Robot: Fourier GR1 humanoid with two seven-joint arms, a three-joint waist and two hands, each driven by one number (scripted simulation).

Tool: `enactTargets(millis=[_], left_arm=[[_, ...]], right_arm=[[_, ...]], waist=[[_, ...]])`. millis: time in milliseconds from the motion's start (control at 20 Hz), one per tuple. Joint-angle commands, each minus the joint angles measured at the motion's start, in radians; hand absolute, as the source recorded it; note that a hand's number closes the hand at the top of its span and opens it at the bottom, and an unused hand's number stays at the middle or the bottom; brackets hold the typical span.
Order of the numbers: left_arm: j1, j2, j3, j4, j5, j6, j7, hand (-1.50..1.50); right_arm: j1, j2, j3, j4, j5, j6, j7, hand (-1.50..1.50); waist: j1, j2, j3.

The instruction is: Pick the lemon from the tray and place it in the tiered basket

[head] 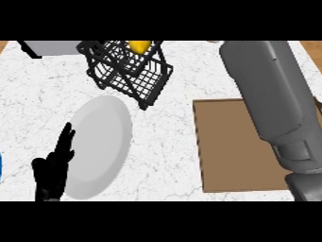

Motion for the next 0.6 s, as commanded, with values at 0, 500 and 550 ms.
enactTargets(millis=[0, 500, 550], left_arm=[[0.057, -0.002, 0.016, 0.058, -0.001, 0.011, -0.014, 0.00], [0.101, 0.005, 0.038, 0.009, 0.001, 0.034, -0.004, 0.00], [0.085, 0.003, 0.048, 0.012, 0.013, 0.033, 0.012, 0.00]], right_arm=[[0.147, -0.058, -0.007, -0.211, -0.006, 0.050, 0.074, -1.50], [0.467, -0.220, -0.029, -0.743, -0.195, 0.299, 0.152, -1.50], [0.505, -0.219, -0.012, -0.816, -0.188, 0.297, 0.157, -1.50]], waist=[[-0.040, -0.005, -0.006], [-0.089, -0.013, -0.005], [-0.094, -0.012, -0.006]])
